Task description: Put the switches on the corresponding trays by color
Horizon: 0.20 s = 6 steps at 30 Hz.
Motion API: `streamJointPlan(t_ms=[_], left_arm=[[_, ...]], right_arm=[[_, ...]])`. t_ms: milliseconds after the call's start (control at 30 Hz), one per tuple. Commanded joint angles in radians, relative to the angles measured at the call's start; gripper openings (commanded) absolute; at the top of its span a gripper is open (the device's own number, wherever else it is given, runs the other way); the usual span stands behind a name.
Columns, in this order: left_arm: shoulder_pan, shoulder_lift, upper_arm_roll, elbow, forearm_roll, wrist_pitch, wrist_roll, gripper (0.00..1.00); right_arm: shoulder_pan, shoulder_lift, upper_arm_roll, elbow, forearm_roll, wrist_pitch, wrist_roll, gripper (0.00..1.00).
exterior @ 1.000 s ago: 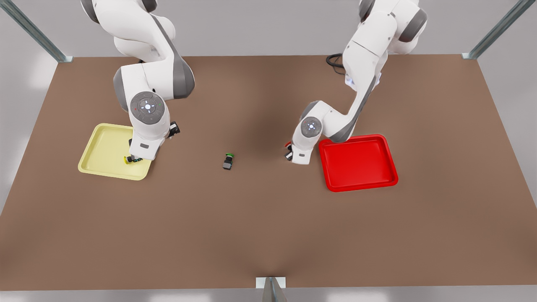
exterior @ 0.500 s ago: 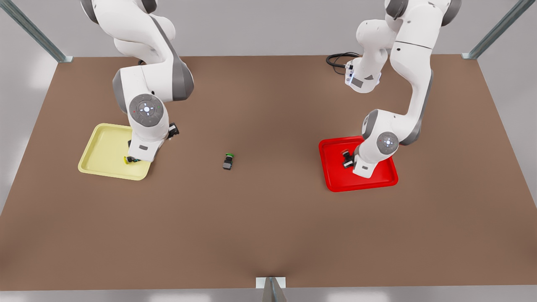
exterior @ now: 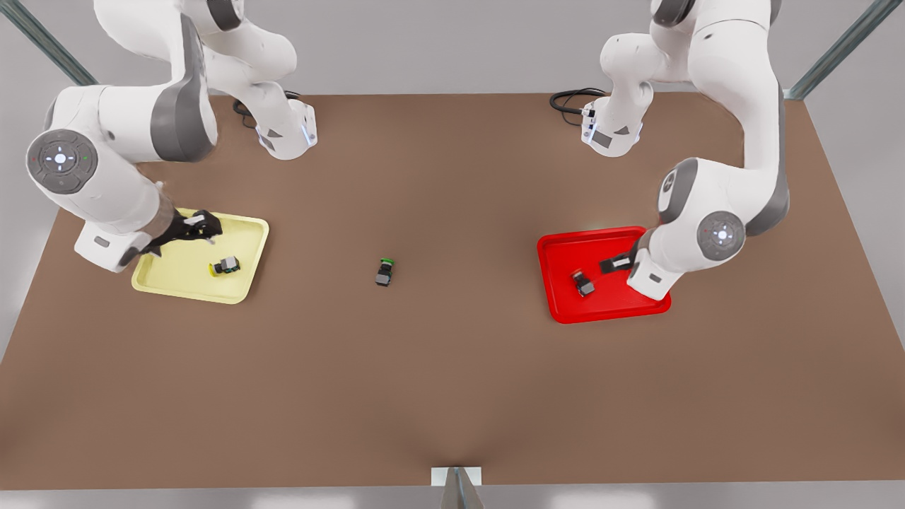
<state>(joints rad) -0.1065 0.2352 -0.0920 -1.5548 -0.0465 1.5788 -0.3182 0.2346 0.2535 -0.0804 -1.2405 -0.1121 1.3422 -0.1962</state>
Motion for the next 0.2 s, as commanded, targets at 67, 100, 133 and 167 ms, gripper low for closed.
streamJointPlan(t_ms=[67,100,133,167], left_arm=[[0.039,-0.049,0.060,0.085,0.094,-0.112,0.237,1.00],[-0.028,-0.082,0.150,0.081,0.093,-0.115,0.242,1.00],[-0.045,-0.091,0.186,0.076,0.086,-0.120,0.243,1.00],[-0.041,-0.102,0.187,0.073,0.085,-0.135,0.246,1.00]], right_arm=[[-0.008,0.010,-0.002,-0.004,0.020,0.021,0.000,1.00],[-0.009,0.010,-0.004,-0.002,0.017,0.057,-0.002,1.00],[-0.009,0.007,-0.005,0.000,0.012,0.066,-0.002,1.00],[-0.006,0.003,-0.005,-0.002,0.012,0.086,-0.002,1.00]])
